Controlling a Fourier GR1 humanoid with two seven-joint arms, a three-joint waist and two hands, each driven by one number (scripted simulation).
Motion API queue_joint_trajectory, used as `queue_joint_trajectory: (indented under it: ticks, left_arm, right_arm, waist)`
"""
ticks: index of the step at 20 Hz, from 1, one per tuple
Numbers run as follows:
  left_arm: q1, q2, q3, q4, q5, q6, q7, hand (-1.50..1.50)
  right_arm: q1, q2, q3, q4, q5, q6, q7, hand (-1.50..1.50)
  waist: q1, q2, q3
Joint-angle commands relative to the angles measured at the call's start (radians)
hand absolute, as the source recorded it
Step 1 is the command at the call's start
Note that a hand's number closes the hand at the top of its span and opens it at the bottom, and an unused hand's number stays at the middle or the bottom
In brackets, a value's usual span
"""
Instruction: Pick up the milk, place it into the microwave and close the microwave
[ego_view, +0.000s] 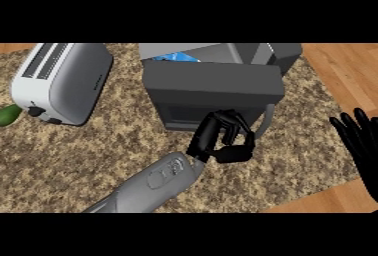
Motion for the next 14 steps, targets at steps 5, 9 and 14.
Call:
queue_joint_trajectory:
  ticks: [5,9,14]
  left_arm:
    - [-0.083,-0.002,0.133,0.039,0.161,0.018,-0.082,1.5]
    - [-0.136,-0.002,0.166,0.093,0.2,0.01,-0.108,1.5]
    - [-0.164,-0.002,0.192,0.147,0.247,-0.011,-0.152,1.5]
  right_arm:
    - [-0.015,-0.022,0.002,-0.043,-0.072,0.019,0.051,-1.5]
    - [-0.025,-0.047,-0.016,-0.048,-0.104,0.029,0.071,-1.5]
    - [-0.047,-0.056,-0.016,-0.072,-0.132,0.033,0.083,-1.5]
  waist:
    - [-0.043,0.021,-0.005]
    - [-0.065,0.028,-0.002]
    - [-0.078,0.038,-0.001]
